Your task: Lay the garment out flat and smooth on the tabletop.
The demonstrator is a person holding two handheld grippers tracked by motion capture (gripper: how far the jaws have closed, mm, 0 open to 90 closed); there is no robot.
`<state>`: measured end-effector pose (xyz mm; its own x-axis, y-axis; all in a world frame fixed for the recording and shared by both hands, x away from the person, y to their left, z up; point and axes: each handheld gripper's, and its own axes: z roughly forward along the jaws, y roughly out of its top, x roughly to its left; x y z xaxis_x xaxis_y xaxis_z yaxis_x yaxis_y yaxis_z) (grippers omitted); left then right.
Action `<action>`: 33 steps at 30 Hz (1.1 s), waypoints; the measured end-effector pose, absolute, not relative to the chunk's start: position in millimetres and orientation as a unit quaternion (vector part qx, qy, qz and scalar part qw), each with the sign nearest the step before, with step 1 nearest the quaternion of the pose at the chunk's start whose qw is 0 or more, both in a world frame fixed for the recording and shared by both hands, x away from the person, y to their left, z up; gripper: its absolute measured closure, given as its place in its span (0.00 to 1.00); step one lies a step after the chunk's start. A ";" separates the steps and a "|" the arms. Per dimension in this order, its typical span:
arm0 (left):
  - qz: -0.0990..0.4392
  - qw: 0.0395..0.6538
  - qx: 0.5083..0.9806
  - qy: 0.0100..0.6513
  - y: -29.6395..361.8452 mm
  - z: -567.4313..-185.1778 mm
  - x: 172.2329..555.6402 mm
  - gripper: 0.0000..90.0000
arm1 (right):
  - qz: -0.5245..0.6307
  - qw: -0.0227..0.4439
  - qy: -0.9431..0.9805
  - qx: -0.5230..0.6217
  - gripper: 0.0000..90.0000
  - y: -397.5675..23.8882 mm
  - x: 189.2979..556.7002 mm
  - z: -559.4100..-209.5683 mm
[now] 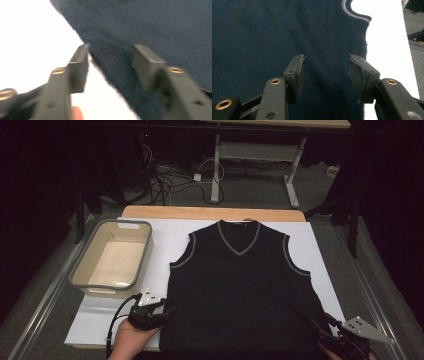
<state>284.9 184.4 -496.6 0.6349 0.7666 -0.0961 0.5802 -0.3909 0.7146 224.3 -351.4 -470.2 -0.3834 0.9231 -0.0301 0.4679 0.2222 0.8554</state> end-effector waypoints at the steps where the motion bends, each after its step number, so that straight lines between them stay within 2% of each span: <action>1: 0.122 0.375 0.828 0.400 183.3 -496.7 283.2 0.68 | 0.401 0.284 0.730 0.475 0.54 -349.3 226.2 -470.1; 3: 0.114 0.379 0.835 0.384 180.6 -496.8 280.4 0.86 | 0.403 0.282 0.733 0.469 0.54 -344.6 230.4 -469.6; 4: 0.121 0.376 0.837 0.379 179.1 -496.7 278.3 0.91 | 0.403 0.282 0.735 0.467 0.54 -341.9 232.6 -469.4; 7: 0.117 0.375 0.842 0.370 185.9 -494.7 271.1 0.94 | 0.405 0.279 0.742 0.456 0.54 -333.2 238.8 -469.0; 14: 0.137 0.381 0.820 0.404 237.3 -489.8 238.5 0.94 | 0.411 0.279 0.746 0.443 0.54 -323.0 247.8 -466.3; 20: 0.144 0.378 0.819 0.408 238.4 -491.7 234.7 0.93 | 0.388 0.277 0.747 0.464 0.44 -323.8 254.7 -472.8; 22: 0.148 0.372 0.823 0.402 234.0 -491.5 235.7 0.87 | 0.385 0.272 0.740 0.479 0.40 -328.3 254.4 -474.4; 25: 0.147 0.390 0.820 0.392 229.8 -487.7 237.7 0.73 | 0.372 0.269 0.739 0.493 0.40 -336.5 250.6 -478.2; 27: 0.148 0.393 0.820 0.388 224.2 -485.2 239.8 0.68 | 0.364 0.261 0.739 0.503 0.44 -341.8 248.4 -482.1; 30: 0.147 0.390 0.829 0.373 213.5 -484.9 243.2 0.63 | 0.357 0.257 0.742 0.506 0.56 -343.2 244.2 -487.3; 31: 0.143 0.392 0.831 0.367 209.0 -484.9 244.2 0.62 | 0.356 0.263 0.743 0.502 0.68 -342.9 242.2 -487.5; 32: 0.139 0.393 0.834 0.360 204.0 -484.4 245.0 0.60 | 0.361 0.259 0.747 0.495 0.84 -342.7 239.9 -487.5; 33: 0.137 0.395 0.837 0.352 198.1 -483.9 245.7 0.59 | 0.369 0.251 0.750 0.488 0.95 -342.9 237.6 -488.1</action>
